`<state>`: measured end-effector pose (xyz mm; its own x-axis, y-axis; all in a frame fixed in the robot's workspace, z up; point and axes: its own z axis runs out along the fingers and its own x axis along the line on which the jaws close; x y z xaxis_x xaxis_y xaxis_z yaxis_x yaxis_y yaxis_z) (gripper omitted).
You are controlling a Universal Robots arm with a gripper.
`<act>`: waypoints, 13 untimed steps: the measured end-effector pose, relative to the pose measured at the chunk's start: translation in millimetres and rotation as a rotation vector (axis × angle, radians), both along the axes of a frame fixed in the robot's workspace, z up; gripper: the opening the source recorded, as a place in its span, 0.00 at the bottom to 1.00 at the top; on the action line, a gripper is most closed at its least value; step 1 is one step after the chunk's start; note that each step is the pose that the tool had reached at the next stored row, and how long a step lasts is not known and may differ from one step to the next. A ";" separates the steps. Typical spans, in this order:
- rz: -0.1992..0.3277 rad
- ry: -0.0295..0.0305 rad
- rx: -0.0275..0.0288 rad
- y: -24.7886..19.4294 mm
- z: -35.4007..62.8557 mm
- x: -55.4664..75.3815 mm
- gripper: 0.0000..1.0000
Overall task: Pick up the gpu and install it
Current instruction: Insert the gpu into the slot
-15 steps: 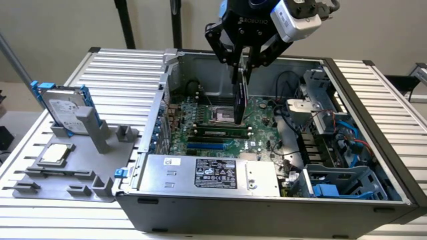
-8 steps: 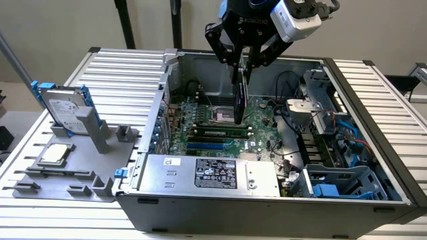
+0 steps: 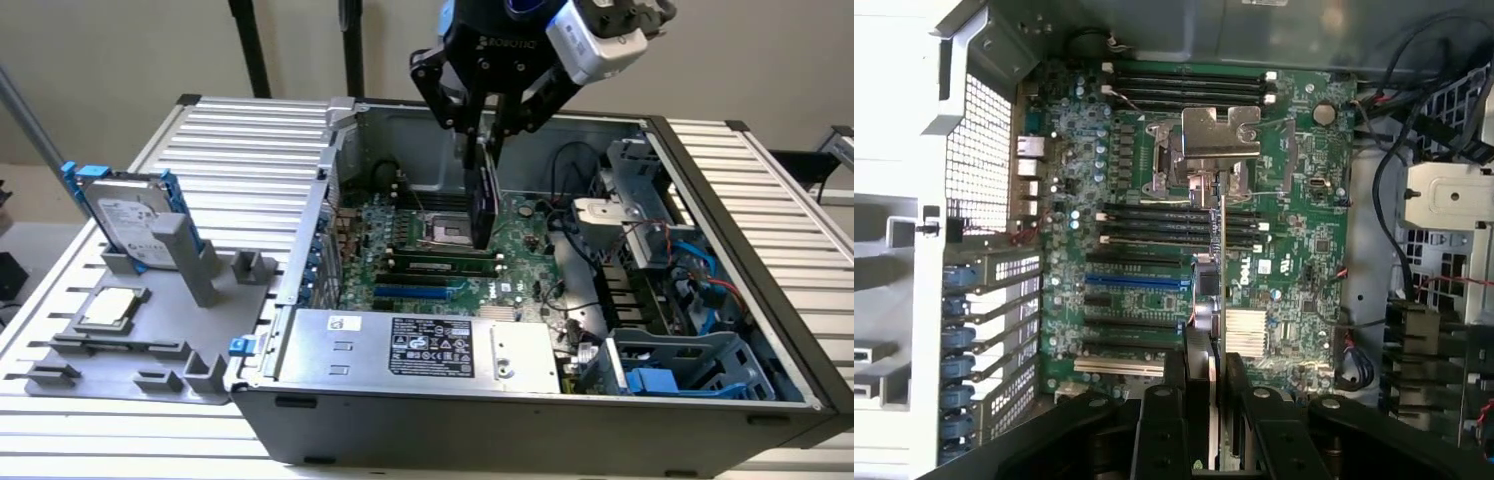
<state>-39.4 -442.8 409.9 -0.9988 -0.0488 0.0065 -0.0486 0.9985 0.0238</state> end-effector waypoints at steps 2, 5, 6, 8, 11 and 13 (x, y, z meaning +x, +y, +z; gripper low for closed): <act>0.037 0.0001 0.0000 0.0 -0.8 0.0 0.27; 0.091 0.0000 -0.0001 0.0 -2.1 0.0 0.27; 0.108 0.0000 0.0000 0.0 -2.6 0.0 0.27; 0.146 0.0000 0.0000 0.0 -3.5 0.0 0.27; 0.200 0.0000 0.0000 0.0 -4.8 0.0 0.27; 0.236 0.0000 0.0001 0.0 -5.7 0.0 0.27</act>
